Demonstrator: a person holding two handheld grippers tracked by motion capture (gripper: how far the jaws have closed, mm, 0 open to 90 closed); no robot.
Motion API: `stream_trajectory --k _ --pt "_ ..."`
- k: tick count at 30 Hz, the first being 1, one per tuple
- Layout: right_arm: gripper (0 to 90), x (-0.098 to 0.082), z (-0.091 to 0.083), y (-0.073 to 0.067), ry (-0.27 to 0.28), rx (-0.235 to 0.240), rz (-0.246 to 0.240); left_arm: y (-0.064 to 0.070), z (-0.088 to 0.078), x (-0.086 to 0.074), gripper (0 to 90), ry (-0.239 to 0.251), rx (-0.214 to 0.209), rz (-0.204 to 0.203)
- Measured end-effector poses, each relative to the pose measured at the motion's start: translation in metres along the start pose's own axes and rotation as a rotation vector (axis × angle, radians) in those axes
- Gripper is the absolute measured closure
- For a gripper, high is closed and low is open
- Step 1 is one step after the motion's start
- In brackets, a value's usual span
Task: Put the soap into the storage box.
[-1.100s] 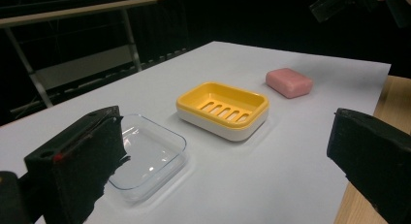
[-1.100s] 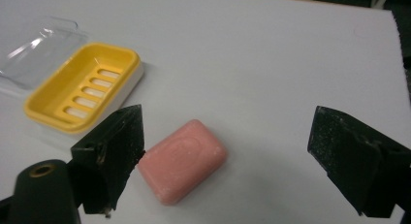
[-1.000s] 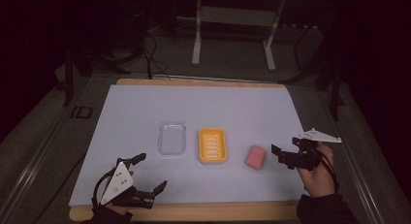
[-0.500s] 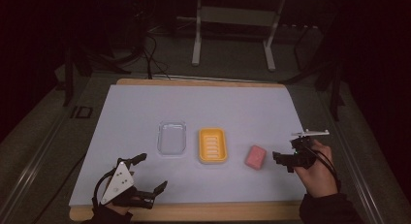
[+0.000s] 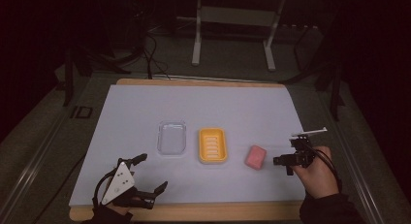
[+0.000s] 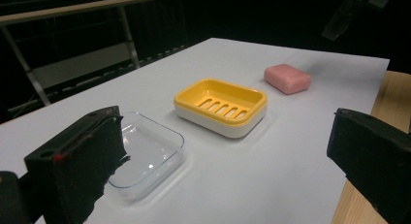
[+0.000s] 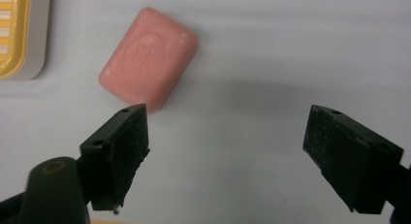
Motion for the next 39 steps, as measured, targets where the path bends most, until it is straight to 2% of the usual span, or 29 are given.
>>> stream_trajectory --k 3,5,6,7,9,11,14,18,19,21,28,29,35,36,37,39 --pt "16.5 -0.003 0.000 -0.002 -0.053 -0.020 0.018 0.000 0.000 0.000 0.6 -0.002 0.000 0.001" --pt "16.5 -0.003 0.000 -0.002 -0.053 -0.020 0.018 0.000 0.000 0.000 0.6 -0.003 0.001 0.002" --pt "16.4 -0.004 0.001 -0.003 -0.077 -0.021 0.029 0.000 0.000 0.000 0.6 -0.003 0.002 0.003" --pt "16.4 -0.007 0.002 -0.004 -0.138 -0.025 0.049 0.000 0.000 0.000 0.6 -0.003 0.002 0.003" --pt "16.3 -0.010 0.005 -0.006 -0.191 -0.025 0.058 0.000 0.000 0.000 0.6 -0.003 0.001 0.003" --pt "16.3 -0.010 0.005 -0.006 -0.191 -0.025 0.058 0.000 0.000 0.000 0.7 -0.003 0.001 0.004" --pt "16.3 -0.015 0.009 -0.008 -0.255 -0.020 0.059 0.000 0.000 0.000 0.6 -0.004 0.002 0.004" --pt "16.2 -0.018 0.012 -0.010 -0.283 -0.003 0.072 0.000 0.000 0.000 0.6 -0.006 0.002 0.005" --pt "15.9 -0.021 0.014 -0.014 -0.312 -0.002 0.064 0.000 0.000 0.000 0.6 -0.006 0.004 0.007" --pt "15.5 -0.024 0.016 -0.017 -0.333 0.002 0.059 0.000 0.000 0.000 0.6 -0.006 0.004 0.007" --pt "12.2 -0.028 0.024 -0.029 -0.369 0.027 0.039 0.000 0.000 0.000 0.6 -0.008 0.007 0.009" --pt "12.0 -0.028 0.026 -0.034 -0.372 0.053 0.042 0.000 0.000 0.000 0.6 -0.007 0.008 0.009" --pt "14.8 -0.027 0.029 -0.044 -0.376 0.043 0.025 0.000 0.000 -0.001 0.6 -0.011 0.011 0.012" --pt "15.8 -0.027 0.029 -0.044 -0.376 0.043 0.025 0.001 0.001 -0.002 0.6 -0.024 0.014 0.022" --pt "16.4 -0.025 0.029 -0.053 -0.378 0.061 0.018 0.001 0.001 -0.002 0.6 -0.024 0.012 0.025" --pt "16.3 -0.023 0.030 -0.058 -0.375 0.058 0.023 0.002 0.001 -0.001 0.6 -0.017 0.008 0.021"
Point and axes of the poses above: each handheld gripper's, and its own axes: z roughly forward along the jaws, x roughly out of its top, y roughly to its right, the point moved 4 cm from there along z, roughly forward along the jaws, and after that the axes turned 1 degree about y, right-handed, at the moved point
